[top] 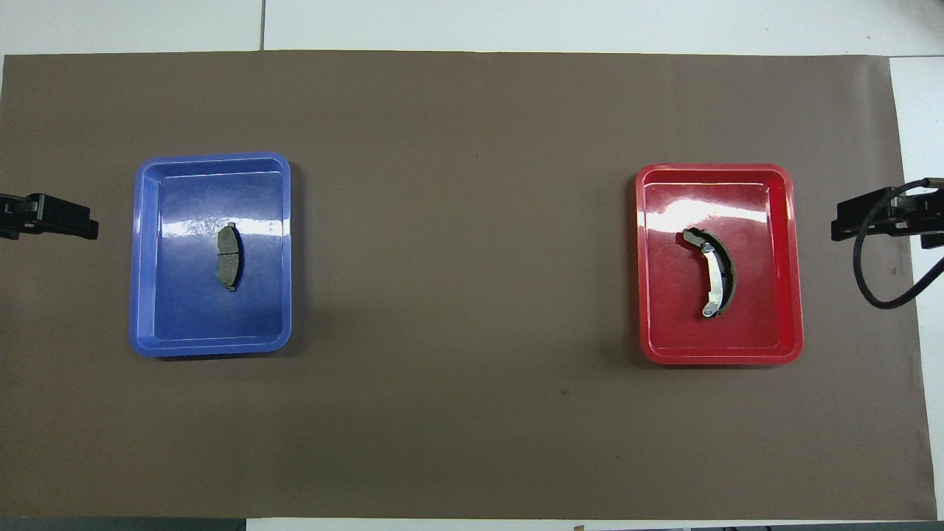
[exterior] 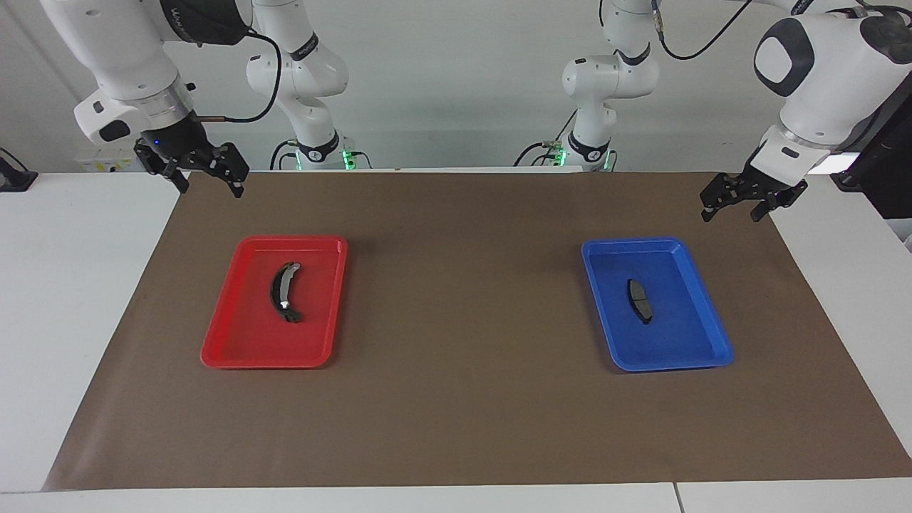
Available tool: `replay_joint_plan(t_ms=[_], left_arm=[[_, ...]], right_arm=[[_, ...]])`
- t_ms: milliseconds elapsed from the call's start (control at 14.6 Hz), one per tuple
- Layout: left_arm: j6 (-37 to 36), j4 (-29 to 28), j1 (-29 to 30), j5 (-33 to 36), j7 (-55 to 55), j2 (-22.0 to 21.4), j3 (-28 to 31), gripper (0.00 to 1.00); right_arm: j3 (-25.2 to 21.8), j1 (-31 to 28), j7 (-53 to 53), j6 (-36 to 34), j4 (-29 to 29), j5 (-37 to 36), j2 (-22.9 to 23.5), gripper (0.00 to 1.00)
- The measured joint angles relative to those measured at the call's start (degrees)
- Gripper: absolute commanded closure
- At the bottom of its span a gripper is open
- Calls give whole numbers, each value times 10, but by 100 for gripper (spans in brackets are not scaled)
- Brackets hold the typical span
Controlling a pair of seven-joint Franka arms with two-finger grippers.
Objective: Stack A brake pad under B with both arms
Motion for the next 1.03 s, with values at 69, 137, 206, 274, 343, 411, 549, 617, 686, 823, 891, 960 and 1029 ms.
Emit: replay_joint_plan(t_ms=[69, 137, 206, 274, 343, 411, 549, 617, 686, 823, 891, 960, 1029], left_arm=[[0, 0, 0, 0, 0, 0, 0, 1], [1, -1, 0, 0, 0, -1, 0, 1], [1, -4, 0, 0, 0, -2, 0, 1], [2, -6, 0, 0, 0, -3, -1, 1], [3, -7, 0, 0, 0, -4, -1, 1], [6, -8, -1, 0, 0, -4, -1, 1], [16, -14, -1, 0, 0, -5, -2, 1], [24, -19, -1, 0, 0, -6, -2, 1], [33, -25, -1, 0, 0, -7, -3, 1], [48, -40, -1, 0, 0, -10, -5, 1], [58, -47, -1, 0, 0, -11, -6, 1], [72, -56, -2, 0, 0, -11, -8, 1], [88, -67, -2, 0, -2, -11, -9, 1]], right_arm=[[0, 0, 0, 0, 0, 0, 0, 0], [0, 0, 0, 0, 0, 0, 0, 0], [0, 0, 0, 0, 0, 0, 0, 0], [0, 0, 0, 0, 0, 0, 0, 0], [0, 0, 0, 0, 0, 0, 0, 0], [0, 0, 0, 0, 0, 0, 0, 0], [0, 0, 0, 0, 0, 0, 0, 0], [0, 0, 0, 0, 0, 0, 0, 0], [0, 0, 0, 0, 0, 0, 0, 0], [0, 0, 0, 0, 0, 0, 0, 0], [0, 0, 0, 0, 0, 0, 0, 0], [0, 0, 0, 0, 0, 0, 0, 0], [0, 0, 0, 0, 0, 0, 0, 0]])
